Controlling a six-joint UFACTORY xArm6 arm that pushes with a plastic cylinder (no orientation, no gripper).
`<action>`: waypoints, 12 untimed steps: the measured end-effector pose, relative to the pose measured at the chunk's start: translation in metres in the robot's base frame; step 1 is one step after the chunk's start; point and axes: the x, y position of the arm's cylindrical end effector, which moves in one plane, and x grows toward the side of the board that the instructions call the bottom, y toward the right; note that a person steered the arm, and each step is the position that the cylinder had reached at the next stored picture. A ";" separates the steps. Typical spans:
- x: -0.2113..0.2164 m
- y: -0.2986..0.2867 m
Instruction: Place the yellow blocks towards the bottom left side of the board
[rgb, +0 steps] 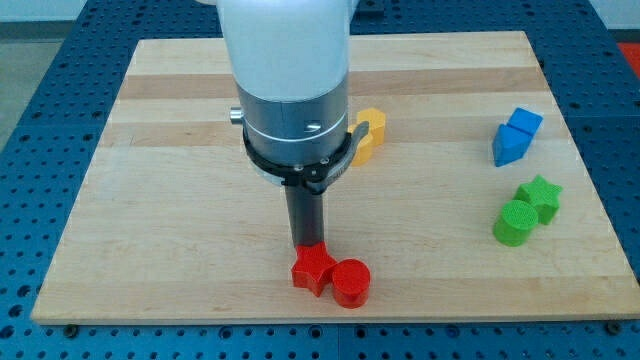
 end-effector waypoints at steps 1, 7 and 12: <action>-0.010 -0.001; -0.127 0.113; -0.118 0.027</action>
